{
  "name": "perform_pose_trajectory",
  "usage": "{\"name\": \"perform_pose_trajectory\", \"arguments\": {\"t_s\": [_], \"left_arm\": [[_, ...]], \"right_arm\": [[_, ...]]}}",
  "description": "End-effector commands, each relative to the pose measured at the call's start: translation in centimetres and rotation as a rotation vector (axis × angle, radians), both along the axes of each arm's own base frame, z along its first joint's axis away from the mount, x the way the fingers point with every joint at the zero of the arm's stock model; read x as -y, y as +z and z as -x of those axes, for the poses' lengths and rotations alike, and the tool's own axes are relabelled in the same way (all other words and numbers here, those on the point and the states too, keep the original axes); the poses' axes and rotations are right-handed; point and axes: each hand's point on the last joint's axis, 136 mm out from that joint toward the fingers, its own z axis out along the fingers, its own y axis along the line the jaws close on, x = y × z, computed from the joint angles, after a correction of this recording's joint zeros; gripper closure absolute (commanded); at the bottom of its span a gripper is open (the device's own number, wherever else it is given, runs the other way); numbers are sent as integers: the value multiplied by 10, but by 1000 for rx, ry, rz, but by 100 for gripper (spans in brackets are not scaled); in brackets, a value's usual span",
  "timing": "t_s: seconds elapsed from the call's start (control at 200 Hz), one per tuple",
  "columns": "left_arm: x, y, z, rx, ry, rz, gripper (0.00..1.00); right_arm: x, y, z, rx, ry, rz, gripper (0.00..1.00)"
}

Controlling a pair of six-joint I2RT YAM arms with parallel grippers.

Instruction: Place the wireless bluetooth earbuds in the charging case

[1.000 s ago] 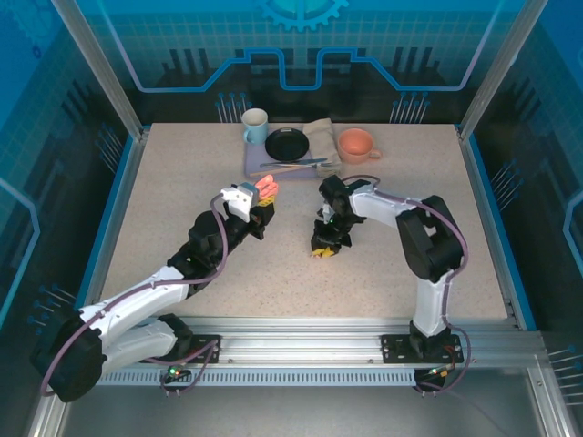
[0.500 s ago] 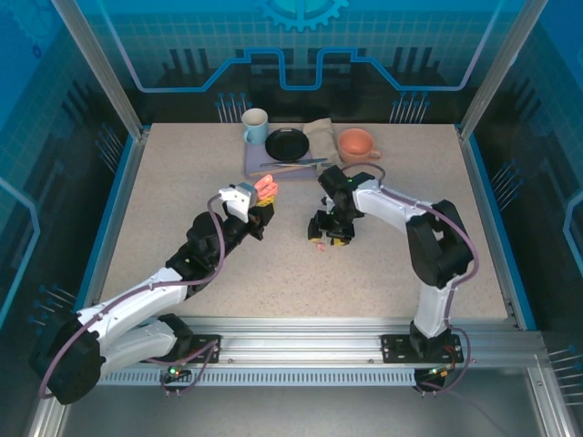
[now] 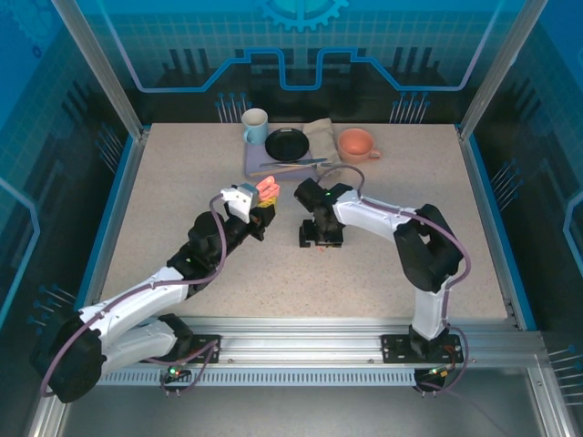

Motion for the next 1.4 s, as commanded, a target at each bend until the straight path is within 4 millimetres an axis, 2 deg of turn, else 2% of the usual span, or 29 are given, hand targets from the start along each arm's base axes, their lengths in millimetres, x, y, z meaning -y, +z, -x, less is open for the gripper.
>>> {"name": "perform_pose_trajectory", "arguments": {"t_s": [0.0, 0.205, 0.35, 0.595, 0.755, 0.96, 1.236, 1.396], "left_arm": [[2, 13, 0, 22, -12, 42, 100], [2, 12, -1, 20, -11, 36, 100], [3, 11, -2, 20, -13, 34, 100], [4, 11, -4, 21, -11, 35, 100], [6, 10, -4, 18, -15, 36, 100], [7, 10, -4, 16, -22, 34, 100], [8, 10, -3, 12, -30, 31, 100], [10, 7, -1, 8, -43, 21, 100]], "right_arm": [[13, -11, -3, 9, 24, 112, 39], [5, -23, -10, 4, 3, 105, 41], [4, -31, -14, -2, 1, 112, 47], [10, -38, -16, -5, -14, 123, 57], [16, -42, -17, -8, -25, 129, 57], [19, -44, -17, -12, -29, 132, 62], [26, -48, -16, -18, -37, 124, 75], [28, -36, -16, 14, -41, 97, 79]]}}
